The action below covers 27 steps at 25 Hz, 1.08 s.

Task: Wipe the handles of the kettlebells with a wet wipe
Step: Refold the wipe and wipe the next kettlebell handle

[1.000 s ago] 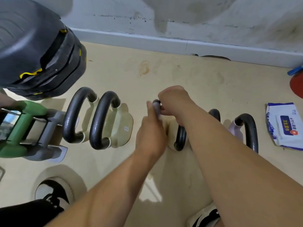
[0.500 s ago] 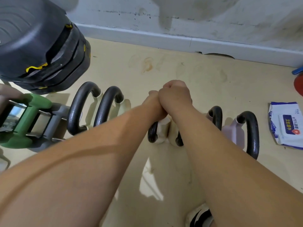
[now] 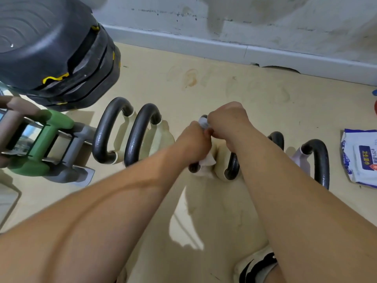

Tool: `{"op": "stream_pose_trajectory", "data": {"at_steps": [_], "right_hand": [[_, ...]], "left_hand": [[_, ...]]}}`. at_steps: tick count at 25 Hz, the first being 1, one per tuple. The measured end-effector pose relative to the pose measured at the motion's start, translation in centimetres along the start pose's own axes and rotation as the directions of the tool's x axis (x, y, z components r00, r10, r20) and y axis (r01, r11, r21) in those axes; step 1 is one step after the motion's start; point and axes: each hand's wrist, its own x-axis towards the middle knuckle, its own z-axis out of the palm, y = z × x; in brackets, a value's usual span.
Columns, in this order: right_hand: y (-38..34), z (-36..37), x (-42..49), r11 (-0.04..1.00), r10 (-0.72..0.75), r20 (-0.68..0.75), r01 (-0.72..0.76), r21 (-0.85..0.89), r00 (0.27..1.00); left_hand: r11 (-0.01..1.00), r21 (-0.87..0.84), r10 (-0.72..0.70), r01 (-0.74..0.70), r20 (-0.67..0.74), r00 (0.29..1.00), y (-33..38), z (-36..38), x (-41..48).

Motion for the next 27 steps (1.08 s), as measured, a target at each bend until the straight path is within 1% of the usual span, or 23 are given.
{"op": "stream_pose_trajectory", "data": {"at_steps": [1, 2, 3, 4, 5, 6, 8, 9, 10, 11, 13, 14, 17, 19, 21, 23, 24, 25, 26, 27], "right_hand": [[-0.4, -0.1, -0.6, 0.997, -0.029, -0.014, 0.028, -0.069, 0.999], [-0.3, -0.4, -0.6, 0.992, -0.059, -0.035, 0.055, -0.112, 0.998], [-0.3, -0.7, -1.0, 0.987, -0.093, -0.066, 0.083, -0.140, 0.993], [-0.4, -0.8, -1.2, 0.987, -0.100, -0.081, 0.088, -0.136, 0.992], [-0.4, -0.8, -1.3, 0.992, -0.067, -0.084, 0.057, -0.117, 0.994], [-0.4, -0.8, -1.3, 0.999, 0.003, -0.051, -0.005, -0.039, 0.999], [-0.3, -0.3, -1.9, 0.979, 0.132, 0.077, -0.142, 0.143, 0.988], [-0.2, 0.3, -2.4, 0.967, 0.149, 0.120, -0.170, 0.188, 0.981], [0.3, 1.2, -2.6, 0.967, 0.147, 0.111, -0.166, 0.195, 0.983], [0.7, 2.3, -3.0, 0.974, 0.141, 0.087, -0.153, 0.166, 0.986], [2.0, 4.8, -3.0, 0.994, 0.091, 0.034, -0.093, 0.058, 0.995], [2.2, 5.8, -2.7, 0.996, 0.093, 0.022, -0.093, 0.016, 0.995], [1.7, 7.3, -1.2, 0.976, 0.109, -0.036, -0.114, -0.187, 0.993], [1.4, 7.1, 0.5, 0.958, 0.084, -0.065, -0.099, -0.269, 0.994], [1.2, 6.3, 1.5, 0.968, 0.067, -0.049, -0.077, -0.237, 0.997], [1.5, 5.3, 2.3, 0.984, 0.062, -0.042, -0.068, -0.164, 0.997], [1.6, 4.8, 2.6, 0.992, 0.099, -0.029, -0.101, -0.078, 0.995], [1.5, 4.5, 2.8, 0.986, 0.167, 0.007, -0.167, 0.024, 0.986], [1.5, 4.5, 3.1, 0.974, 0.211, 0.025, -0.212, 0.075, 0.977], [1.5, 4.6, 3.2, 0.967, 0.242, 0.027, -0.243, 0.081, 0.970]], "left_hand": [[0.999, 0.032, -0.045, 0.044, 0.046, 0.998, 0.8, -1.1, 0.5], [0.996, 0.003, -0.091, 0.091, 0.082, 0.992, 0.9, -1.5, 1.3], [0.992, -0.064, -0.099, 0.105, 0.090, 0.991, 1.1, -1.4, 1.3], [0.984, -0.157, -0.081, 0.089, 0.061, 0.995, 0.6, -0.8, 1.2], [0.965, -0.251, -0.066, 0.070, 0.026, 0.997, 0.1, -0.4, 0.9], [0.942, -0.332, -0.055, 0.049, -0.009, 0.998, -0.7, 0.0, 0.9], [0.887, -0.459, -0.049, 0.055, 0.025, 0.998, -2.4, 0.2, 0.5], [0.875, -0.477, -0.064, 0.084, 0.058, 0.996, -3.2, 0.1, 0.3], [0.869, -0.484, -0.075, 0.100, 0.071, 0.995, -4.1, 0.0, 0.0], [0.871, -0.476, -0.096, 0.118, 0.071, 0.993, -5.0, -0.1, -0.5], [0.891, -0.436, -0.144, 0.128, -0.004, 0.990, -6.6, 0.0, -1.6], [0.893, -0.430, -0.156, 0.129, -0.029, 0.987, -7.2, 0.1, -1.9], [0.898, -0.427, -0.119, 0.102, -0.013, 0.993, -7.9, -0.1, -2.8], [0.890, -0.443, -0.126, 0.110, -0.007, 0.992, -7.9, -0.3, -2.7], [0.862, -0.488, -0.164, 0.135, -0.017, 0.986, -7.8, -0.4, -2.4], [0.836, -0.529, -0.172, 0.145, -0.004, 0.985, -7.8, -0.2, -2.2], [0.830, -0.537, -0.172, 0.148, 0.006, 0.985, -7.9, 0.0, -2.2], [0.824, -0.544, -0.174, 0.155, 0.017, 0.985, -8.1, 0.3, -2.2], [0.818, -0.552, -0.179, 0.164, 0.028, 0.983, -8.3, 0.6, -2.3], [0.811, -0.559, -0.185, 0.172, 0.034, 0.982, -8.5, 0.8, -2.4]]}}
